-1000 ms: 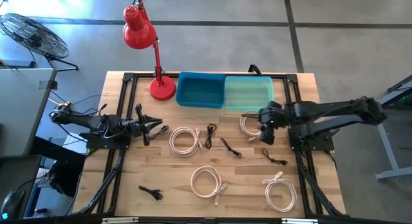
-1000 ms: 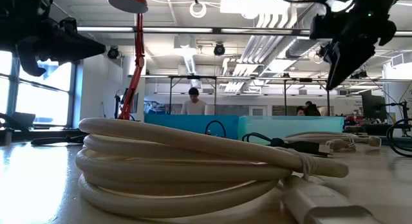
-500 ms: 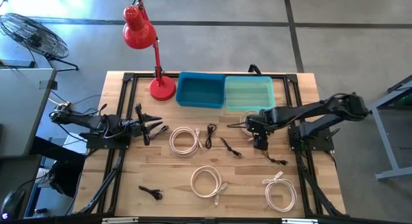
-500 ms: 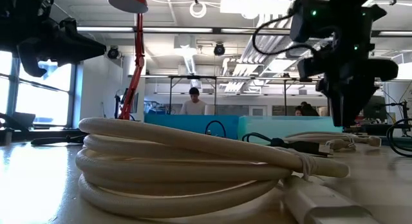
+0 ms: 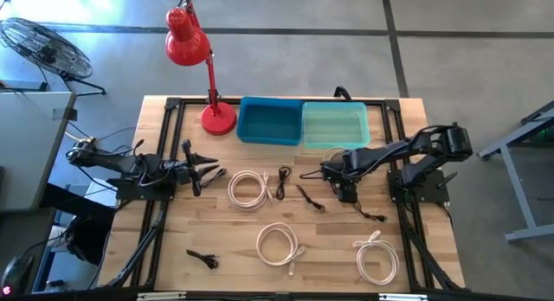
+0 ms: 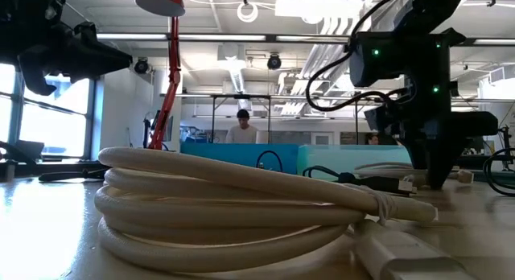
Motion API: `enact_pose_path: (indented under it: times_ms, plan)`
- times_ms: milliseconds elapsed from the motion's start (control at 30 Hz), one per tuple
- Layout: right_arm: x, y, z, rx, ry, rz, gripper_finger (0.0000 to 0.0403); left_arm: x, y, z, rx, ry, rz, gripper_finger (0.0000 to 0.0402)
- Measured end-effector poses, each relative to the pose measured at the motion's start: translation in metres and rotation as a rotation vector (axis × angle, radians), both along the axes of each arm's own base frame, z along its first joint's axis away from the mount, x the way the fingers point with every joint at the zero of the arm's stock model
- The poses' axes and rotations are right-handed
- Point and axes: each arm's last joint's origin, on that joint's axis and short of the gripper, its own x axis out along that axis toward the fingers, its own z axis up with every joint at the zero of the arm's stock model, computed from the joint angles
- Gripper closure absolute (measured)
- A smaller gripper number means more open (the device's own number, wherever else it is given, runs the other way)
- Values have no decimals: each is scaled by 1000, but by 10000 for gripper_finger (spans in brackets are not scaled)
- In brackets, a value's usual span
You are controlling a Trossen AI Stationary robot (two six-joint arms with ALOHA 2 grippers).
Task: Pick & Place USB Port
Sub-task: Put the brown charger cable into the blue bin
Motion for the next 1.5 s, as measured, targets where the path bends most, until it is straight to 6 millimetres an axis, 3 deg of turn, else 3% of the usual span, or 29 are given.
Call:
enact_pose_path:
  times_ms: [100, 233, 267, 600, 800, 1167, 1300, 1500]
  plan:
    - [1, 0, -2, 5, 6, 0, 264, 0, 0, 0, 2, 0, 0, 327]
    - [0, 0, 0, 8, -12, -34, 352, 0, -1, 0, -7, -2, -22, 328]
    - [0, -1, 1, 6, -22, -48, 359, 0, -1, 0, -7, -3, -30, 328]
    - [-2, 2, 12, -10, -95, -108, 359, 0, 0, 0, 39, 8, 6, 328]
    - [-6, 18, 30, 51, -169, -102, 359, 0, 0, 0, 27, 6, -9, 328]
    - [3, 44, 93, 5, -442, -5, 359, 0, -1, 9, -121, -115, -62, 326]
    - [11, 53, 113, -18, -519, 71, 359, -1, -1, 12, -133, -147, -67, 299]
    - [19, 61, 133, -54, -613, 154, 359, -2, 1, 14, -200, -181, 8, 223]
